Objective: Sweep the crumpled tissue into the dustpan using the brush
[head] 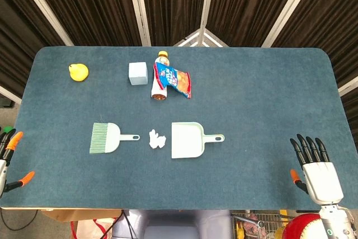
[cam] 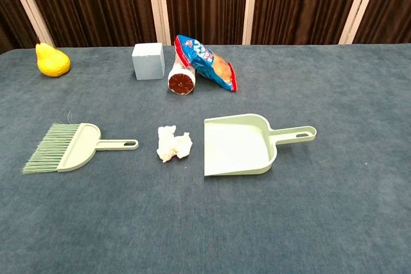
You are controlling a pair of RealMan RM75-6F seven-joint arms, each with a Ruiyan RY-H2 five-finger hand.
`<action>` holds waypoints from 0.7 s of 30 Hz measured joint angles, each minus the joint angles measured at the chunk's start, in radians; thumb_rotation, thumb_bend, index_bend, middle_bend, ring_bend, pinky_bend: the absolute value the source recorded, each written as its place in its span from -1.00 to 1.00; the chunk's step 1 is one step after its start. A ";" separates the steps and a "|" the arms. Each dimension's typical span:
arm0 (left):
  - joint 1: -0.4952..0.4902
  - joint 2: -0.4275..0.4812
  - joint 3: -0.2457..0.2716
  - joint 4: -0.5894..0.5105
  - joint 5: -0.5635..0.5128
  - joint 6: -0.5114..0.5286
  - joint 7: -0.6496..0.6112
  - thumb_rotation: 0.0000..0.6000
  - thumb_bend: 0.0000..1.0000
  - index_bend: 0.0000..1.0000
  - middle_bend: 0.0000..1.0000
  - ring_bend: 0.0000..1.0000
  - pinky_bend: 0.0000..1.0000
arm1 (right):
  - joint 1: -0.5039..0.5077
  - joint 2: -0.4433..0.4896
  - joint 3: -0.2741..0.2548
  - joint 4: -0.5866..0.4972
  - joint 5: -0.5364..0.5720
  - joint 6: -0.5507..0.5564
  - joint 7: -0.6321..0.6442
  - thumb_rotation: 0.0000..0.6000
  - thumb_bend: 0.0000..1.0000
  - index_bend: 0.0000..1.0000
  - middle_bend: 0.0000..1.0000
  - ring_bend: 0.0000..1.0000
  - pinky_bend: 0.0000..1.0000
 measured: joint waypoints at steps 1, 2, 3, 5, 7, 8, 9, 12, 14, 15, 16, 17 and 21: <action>0.000 0.000 0.000 0.000 0.000 0.000 0.000 1.00 -1.00 -1.00 -1.00 -1.00 -0.94 | 0.000 0.001 0.000 0.001 0.001 0.000 0.001 1.00 -0.26 -1.00 -1.00 -1.00 -1.00; 0.000 0.000 0.000 -0.001 0.000 0.000 -0.001 1.00 -1.00 -1.00 -1.00 -1.00 -0.94 | 0.000 0.001 0.000 0.001 0.001 0.000 0.002 1.00 -0.26 -1.00 -1.00 -1.00 -1.00; 0.000 0.001 0.000 -0.001 0.000 -0.001 0.000 1.00 -1.00 -1.00 -1.00 -1.00 -0.94 | 0.000 0.003 0.000 0.001 0.001 0.000 0.004 1.00 -0.26 -1.00 -1.00 -1.00 -1.00; 0.000 0.001 0.001 -0.003 0.002 0.000 0.001 1.00 -1.00 -1.00 -1.00 -1.00 -0.94 | -0.001 0.004 0.000 0.002 0.002 0.000 0.006 1.00 -0.26 -1.00 -1.00 -1.00 -1.00; 0.000 0.000 0.002 -0.002 0.004 0.001 0.004 1.00 -1.00 -1.00 -1.00 -1.00 -0.94 | -0.001 0.007 0.000 -0.001 0.004 0.000 0.014 1.00 -0.26 -1.00 -1.00 -1.00 -1.00; 0.001 0.000 0.002 -0.001 0.004 0.001 0.004 1.00 -1.00 -1.00 -1.00 -1.00 -0.94 | -0.001 0.008 0.000 -0.003 0.004 0.000 0.015 1.00 -0.26 -1.00 -1.00 -1.00 -1.00; 0.001 0.000 0.002 -0.002 0.001 0.001 0.003 1.00 -1.00 -1.00 -1.00 -1.00 -0.94 | -0.001 0.008 -0.001 -0.003 0.002 -0.001 0.014 1.00 -0.26 -1.00 -1.00 -1.00 -1.00; 0.000 0.000 -0.001 -0.003 -0.003 -0.002 -0.001 1.00 -1.00 -1.00 -1.00 -1.00 -0.94 | -0.001 0.005 -0.005 -0.004 -0.001 -0.004 0.008 1.00 -0.26 -1.00 -1.00 -1.00 -1.00; -0.001 0.001 -0.001 -0.004 -0.004 -0.006 0.000 1.00 -1.00 -1.00 -1.00 -1.00 -0.94 | -0.001 0.004 -0.006 -0.004 -0.003 -0.005 0.008 1.00 -0.26 -1.00 -1.00 -1.00 -1.00; -0.002 0.001 0.000 -0.005 -0.004 -0.007 0.002 1.00 -1.00 -1.00 -1.00 -1.00 -0.94 | -0.001 0.003 -0.006 -0.005 -0.002 -0.006 0.010 1.00 -0.26 -1.00 -1.00 -1.00 -1.00; -0.002 0.001 0.000 -0.005 -0.005 -0.007 0.004 1.00 -1.00 -1.00 -1.00 -1.00 -0.94 | -0.001 0.003 -0.007 -0.007 -0.001 -0.007 0.011 1.00 -0.26 -1.00 -1.00 -1.00 -1.00; -0.002 0.001 -0.001 -0.005 -0.006 -0.006 0.003 1.00 -1.00 -1.00 -1.00 -1.00 -0.94 | -0.001 0.003 -0.007 -0.009 -0.001 -0.008 0.012 1.00 -0.26 -1.00 -1.00 -1.00 -1.00; 0.000 0.004 -0.003 -0.006 -0.009 -0.003 -0.004 1.00 -1.00 -1.00 -1.00 -1.00 -0.94 | 0.006 0.007 -0.001 -0.021 -0.001 -0.011 0.013 1.00 -0.26 -1.00 -1.00 -1.00 -1.00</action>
